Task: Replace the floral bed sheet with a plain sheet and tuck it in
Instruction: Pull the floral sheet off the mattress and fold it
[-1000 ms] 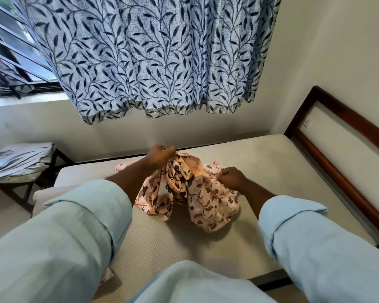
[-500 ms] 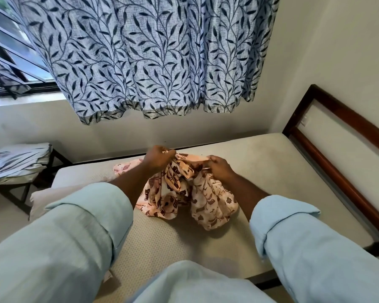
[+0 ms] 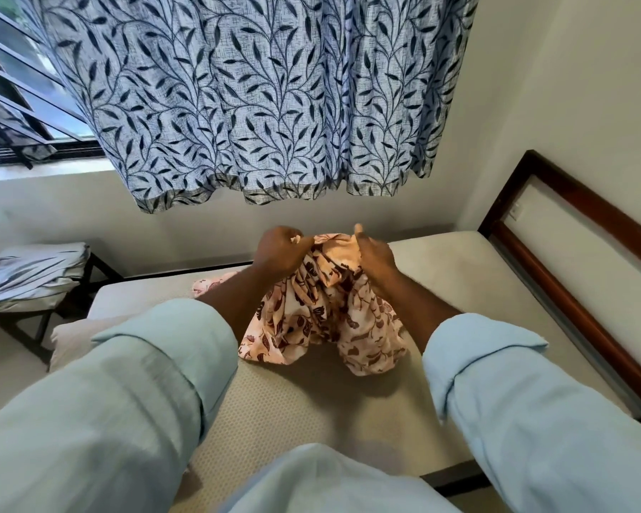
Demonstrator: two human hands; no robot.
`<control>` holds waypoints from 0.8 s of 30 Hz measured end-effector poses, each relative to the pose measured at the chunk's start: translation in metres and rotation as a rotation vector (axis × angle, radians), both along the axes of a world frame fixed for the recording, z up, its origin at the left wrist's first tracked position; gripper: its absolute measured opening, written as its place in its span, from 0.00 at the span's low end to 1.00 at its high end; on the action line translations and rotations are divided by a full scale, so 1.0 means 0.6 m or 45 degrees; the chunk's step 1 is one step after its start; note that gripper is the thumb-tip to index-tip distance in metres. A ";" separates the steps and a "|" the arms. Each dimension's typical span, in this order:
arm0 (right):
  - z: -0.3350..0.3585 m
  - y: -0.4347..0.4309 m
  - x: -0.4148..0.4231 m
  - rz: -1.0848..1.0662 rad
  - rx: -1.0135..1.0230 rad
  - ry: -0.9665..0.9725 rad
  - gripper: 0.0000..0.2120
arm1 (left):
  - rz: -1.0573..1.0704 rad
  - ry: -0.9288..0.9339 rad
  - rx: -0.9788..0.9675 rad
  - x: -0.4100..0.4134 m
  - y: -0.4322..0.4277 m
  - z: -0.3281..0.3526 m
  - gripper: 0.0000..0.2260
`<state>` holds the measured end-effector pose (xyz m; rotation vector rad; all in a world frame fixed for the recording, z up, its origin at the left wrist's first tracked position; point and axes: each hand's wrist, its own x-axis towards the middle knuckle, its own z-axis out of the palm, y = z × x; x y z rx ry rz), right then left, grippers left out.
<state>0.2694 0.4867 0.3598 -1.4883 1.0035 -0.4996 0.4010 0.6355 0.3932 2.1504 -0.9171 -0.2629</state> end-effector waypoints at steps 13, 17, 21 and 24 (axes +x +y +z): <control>-0.024 -0.048 -0.062 0.469 -1.035 0.775 0.13 | 0.115 0.017 -0.126 -0.005 0.000 0.018 0.16; -0.030 -0.050 -0.070 0.387 -1.211 1.072 0.10 | 0.104 -0.019 -0.099 -0.015 0.002 0.013 0.14; -0.045 -0.062 -0.093 0.279 -1.166 1.219 0.08 | 0.298 0.080 -0.148 -0.006 0.011 0.013 0.21; -0.060 -0.084 -0.137 0.198 -1.074 1.359 0.09 | 0.570 0.224 -0.238 0.021 0.033 0.022 0.20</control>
